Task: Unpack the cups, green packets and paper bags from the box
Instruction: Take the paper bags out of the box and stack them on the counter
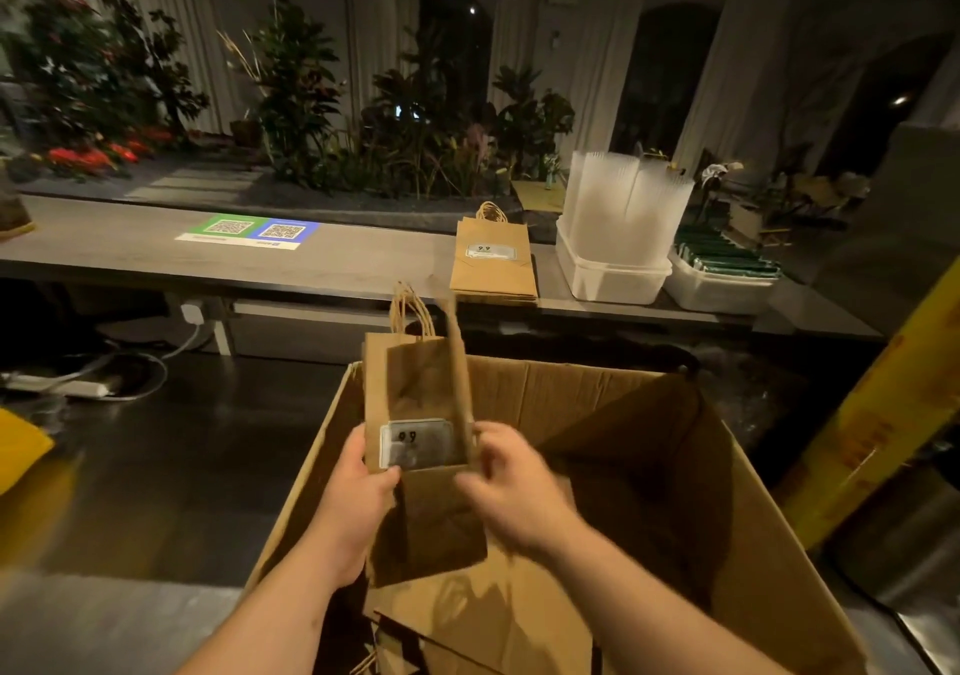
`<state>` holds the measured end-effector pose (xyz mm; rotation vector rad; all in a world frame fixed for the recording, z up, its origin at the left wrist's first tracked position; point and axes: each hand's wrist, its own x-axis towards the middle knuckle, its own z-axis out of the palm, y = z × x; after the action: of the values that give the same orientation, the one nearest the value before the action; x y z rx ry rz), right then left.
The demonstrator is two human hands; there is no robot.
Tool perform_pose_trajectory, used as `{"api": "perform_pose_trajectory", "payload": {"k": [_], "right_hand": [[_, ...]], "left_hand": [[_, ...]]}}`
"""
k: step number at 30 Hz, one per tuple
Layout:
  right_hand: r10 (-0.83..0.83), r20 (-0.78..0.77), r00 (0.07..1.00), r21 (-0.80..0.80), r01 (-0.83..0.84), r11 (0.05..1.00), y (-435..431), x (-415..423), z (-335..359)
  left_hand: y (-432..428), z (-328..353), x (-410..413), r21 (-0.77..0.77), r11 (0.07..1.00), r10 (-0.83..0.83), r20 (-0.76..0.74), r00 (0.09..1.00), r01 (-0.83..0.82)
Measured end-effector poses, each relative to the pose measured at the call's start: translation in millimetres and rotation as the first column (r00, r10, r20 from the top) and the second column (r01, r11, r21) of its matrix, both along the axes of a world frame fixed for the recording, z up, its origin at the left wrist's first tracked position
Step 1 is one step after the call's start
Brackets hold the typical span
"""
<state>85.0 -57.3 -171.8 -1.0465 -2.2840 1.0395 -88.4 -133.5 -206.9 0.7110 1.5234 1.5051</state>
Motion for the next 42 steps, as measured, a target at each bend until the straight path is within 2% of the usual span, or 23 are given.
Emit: {"api": "perform_pose_trajectory", "payload": {"k": [2,3,7,8,9,11,12,14,16,18,20,21,22,24,26,27,29,33,37,40,42], "right_hand": [[0.095,0.202,0.975,0.097,-0.117,0.988,-16.2,-21.7,-17.7],[0.071,0.242,0.968,0.142,-0.108,0.984,-18.8,-27.3,-23.7],[-0.24,0.121,0.963,0.257,0.204,0.945,2.1,-31.5,-32.8],[-0.296,0.119,0.948,0.202,0.268,0.942,9.8,-28.9,-35.0],[-0.304,0.096,0.948,0.066,0.299,0.952,16.6,-25.4,-37.6],[-0.257,-0.045,0.965,-0.324,0.229,0.918,19.7,-21.9,-38.3],[-0.243,-0.089,0.966,-0.438,0.182,0.881,18.3,-21.6,-41.1],[-0.238,-0.079,0.968,-0.455,0.177,0.872,13.2,-25.8,-46.2],[-0.239,-0.057,0.969,-0.433,0.192,0.881,10.8,-32.1,-48.0],[-0.204,-0.056,0.977,-0.472,0.154,0.868,14.6,-34.0,-43.1],[-0.187,-0.06,0.981,-0.514,0.13,0.848,23.6,-26.5,-39.2],[-0.193,-0.016,0.981,-0.469,0.163,0.868,29.8,-20.1,-41.9],[-0.189,0.093,0.978,-0.373,0.21,0.904,36.7,-10.9,-47.0],[-0.1,0.431,0.897,-0.206,0.206,0.957,46.5,10.3,-64.7],[0.005,0.654,0.756,-0.201,0.168,0.965,49.9,31.3,-86.8],[0.04,0.701,0.712,-0.228,0.171,0.958,49.4,38.7,-94.5],[0.076,0.722,0.687,-0.272,0.182,0.945,49.4,45.9,-102.9],[0.126,0.693,0.709,-0.317,0.144,0.937,51.6,38.9,-100.6],[0.049,0.539,0.841,-0.326,0.155,0.932,57.7,46.2,-65.7],[-0.152,0.309,0.939,-0.272,0.24,0.932,55.6,61.9,-27.8],[-0.311,0.083,0.947,-0.266,0.322,0.909,47.8,62.0,-6.2]], "left_hand": [[-2.7,-0.7,0.7,0.012,1.0,-0.016,-0.032,0.999,0.016],[-4.3,-1.2,1.1,0.024,1.0,-0.013,-0.032,0.999,0.014],[-10.2,-4.7,-0.9,0.026,1.0,-0.001,-0.004,1.0,0.001],[-10.6,-5.3,-1.1,0.03,1.0,-0.007,-0.013,1.0,0.008],[-10.3,-4.7,-0.9,0.04,0.999,-0.011,-0.017,1.0,0.012],[-8.5,-3.6,-1.5,0.062,0.998,-0.025,0.001,1.0,0.025],[-7.2,-3.1,-2.0,0.068,0.997,-0.044,0.017,0.999,0.043],[-4.7,-0.9,-0.7,0.068,0.992,-0.107,0.051,0.993,0.103],[-2.2,-4.0,0.2,0.032,0.992,-0.119,0.017,0.993,0.119],[-0.4,-8.1,-1.7,-0.013,0.998,-0.058,-0.073,0.996,0.057],[1.3,-10.0,-3.8,-0.005,1.0,0.015,-0.067,0.998,-0.015],[2.1,-9.7,-5.3,0.016,0.998,0.055,-0.041,0.998,-0.055],[2.5,-9.2,-6.7,0.035,0.995,0.097,-0.012,0.995,-0.097],[3.0,-8.1,-9.9,0.066,0.983,0.168,0.028,0.985,-0.169],[4.3,-7.8,-10.7,0.081,0.977,0.195,0.036,0.98,-0.197],[4.6,-8.1,-10.8,0.082,0.976,0.2,0.033,0.979,-0.202],[4.7,-10.1,-11.0,0.085,0.974,0.207,0.022,0.978,-0.209],[2.8,-13.9,-11.7,0.086,0.971,0.225,-0.002,0.974,-0.224],[4.3,-15.2,-14.4,0.085,0.968,0.24,-0.014,0.971,-0.238],[6.1,-15.7,-16.0,0.085,0.965,0.25,-0.026,0.968,-0.247],[7.2,-15.1,-15.7,0.081,0.971,0.226,-0.005,0.974,-0.225]]}}
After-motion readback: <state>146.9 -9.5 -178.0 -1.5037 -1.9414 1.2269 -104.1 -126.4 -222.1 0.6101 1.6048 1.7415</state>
